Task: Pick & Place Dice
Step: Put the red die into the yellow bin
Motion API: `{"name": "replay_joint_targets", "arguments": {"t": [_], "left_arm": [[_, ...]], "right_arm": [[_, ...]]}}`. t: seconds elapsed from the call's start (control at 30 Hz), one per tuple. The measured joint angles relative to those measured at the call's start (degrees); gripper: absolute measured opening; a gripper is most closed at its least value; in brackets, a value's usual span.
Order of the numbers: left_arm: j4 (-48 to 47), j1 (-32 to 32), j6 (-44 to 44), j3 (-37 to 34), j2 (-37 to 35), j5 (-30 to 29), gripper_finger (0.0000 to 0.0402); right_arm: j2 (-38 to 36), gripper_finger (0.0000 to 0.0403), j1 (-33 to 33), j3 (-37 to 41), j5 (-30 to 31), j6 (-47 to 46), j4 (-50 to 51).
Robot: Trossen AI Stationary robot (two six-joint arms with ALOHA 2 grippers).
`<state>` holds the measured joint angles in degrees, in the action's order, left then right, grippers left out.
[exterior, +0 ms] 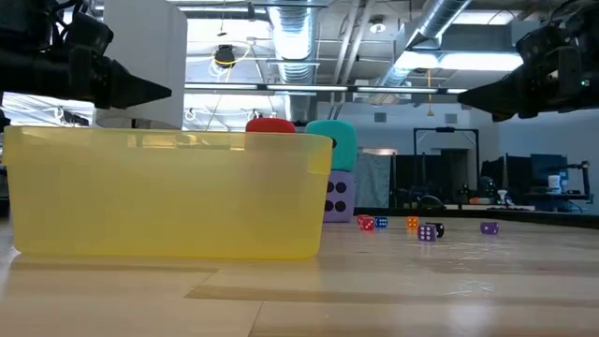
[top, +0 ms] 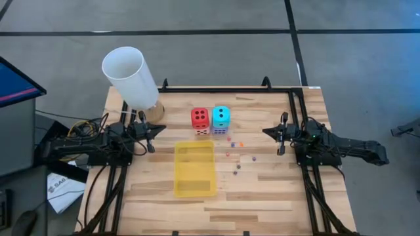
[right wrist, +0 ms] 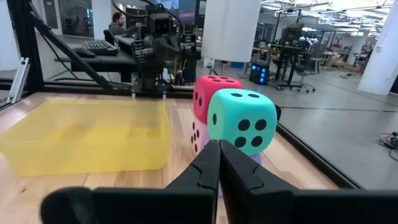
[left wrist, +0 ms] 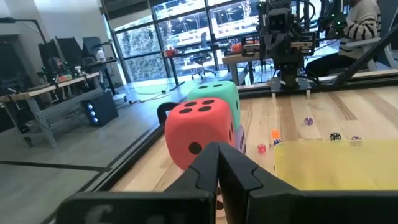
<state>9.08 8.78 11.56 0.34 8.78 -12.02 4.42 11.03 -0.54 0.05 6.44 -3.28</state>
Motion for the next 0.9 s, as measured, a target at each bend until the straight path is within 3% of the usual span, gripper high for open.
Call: {"name": "replay_joint_targets", "arguments": {"t": [0.63, 0.9], "left_arm": [[0.5, 0.0, 0.0, 0.0, 0.0, 0.0, 0.0000], [0.5, 0.0, 0.0, 0.0, 0.0, 0.0, 0.0000]], "right_arm": [[0.1, 0.0003, 0.0, 0.0, 0.2, 0.3, 1.2], [0.1, 0.0003, 0.0, 0.0, 0.6, 4.6, 1.1]]}}
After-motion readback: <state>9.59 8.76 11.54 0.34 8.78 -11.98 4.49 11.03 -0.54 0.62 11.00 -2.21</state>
